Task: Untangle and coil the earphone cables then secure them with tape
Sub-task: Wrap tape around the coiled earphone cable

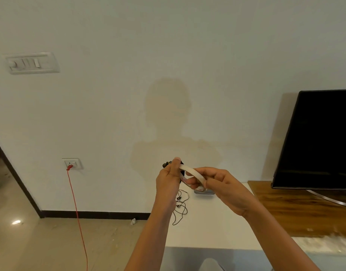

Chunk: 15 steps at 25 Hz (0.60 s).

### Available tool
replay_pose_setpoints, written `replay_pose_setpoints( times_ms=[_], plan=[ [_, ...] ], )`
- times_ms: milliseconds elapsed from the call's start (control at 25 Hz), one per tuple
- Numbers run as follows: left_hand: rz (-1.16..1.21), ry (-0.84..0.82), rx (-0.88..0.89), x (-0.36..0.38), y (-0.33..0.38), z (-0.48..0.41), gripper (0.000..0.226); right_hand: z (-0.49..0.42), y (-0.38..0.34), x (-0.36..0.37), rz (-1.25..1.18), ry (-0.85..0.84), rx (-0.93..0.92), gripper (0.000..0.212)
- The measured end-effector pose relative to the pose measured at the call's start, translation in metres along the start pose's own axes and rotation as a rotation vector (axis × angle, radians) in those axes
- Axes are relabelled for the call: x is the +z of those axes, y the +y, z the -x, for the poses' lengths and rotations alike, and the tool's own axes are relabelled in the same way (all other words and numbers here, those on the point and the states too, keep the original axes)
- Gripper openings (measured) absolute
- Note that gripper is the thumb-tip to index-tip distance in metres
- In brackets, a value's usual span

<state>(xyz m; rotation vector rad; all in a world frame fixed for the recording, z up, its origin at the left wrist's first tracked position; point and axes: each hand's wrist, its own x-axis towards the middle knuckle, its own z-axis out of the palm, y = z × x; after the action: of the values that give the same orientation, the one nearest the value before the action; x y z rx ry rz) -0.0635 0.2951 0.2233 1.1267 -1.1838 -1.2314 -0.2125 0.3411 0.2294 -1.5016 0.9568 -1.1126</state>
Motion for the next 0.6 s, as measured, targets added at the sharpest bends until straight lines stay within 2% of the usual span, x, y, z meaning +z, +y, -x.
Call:
replay_pose_setpoints(
  times_ms=[120,200,280,440,600],
  plan=[
    [0.055,-0.031,-0.147,0.001,0.004,0.002,0.043,0.003,-0.002,0.003,0.017,0.014,-0.028,0.045],
    [0.096,-0.042,-0.235,0.003,0.002,0.003,0.043,0.004,-0.003,0.005,0.033,0.024,-0.057,0.037],
    [0.076,-0.022,-0.238,0.004,0.000,0.004,0.043,0.004,-0.004,0.008,0.036,0.060,-0.058,0.030],
    [-0.021,0.080,0.010,0.005,-0.003,0.008,0.037,-0.003,-0.006,0.012,0.073,0.189,0.011,0.031],
    [-0.173,0.149,0.257,0.010,0.000,0.018,0.042,-0.011,-0.008,0.014,0.118,0.224,0.076,0.033]
  ],
)
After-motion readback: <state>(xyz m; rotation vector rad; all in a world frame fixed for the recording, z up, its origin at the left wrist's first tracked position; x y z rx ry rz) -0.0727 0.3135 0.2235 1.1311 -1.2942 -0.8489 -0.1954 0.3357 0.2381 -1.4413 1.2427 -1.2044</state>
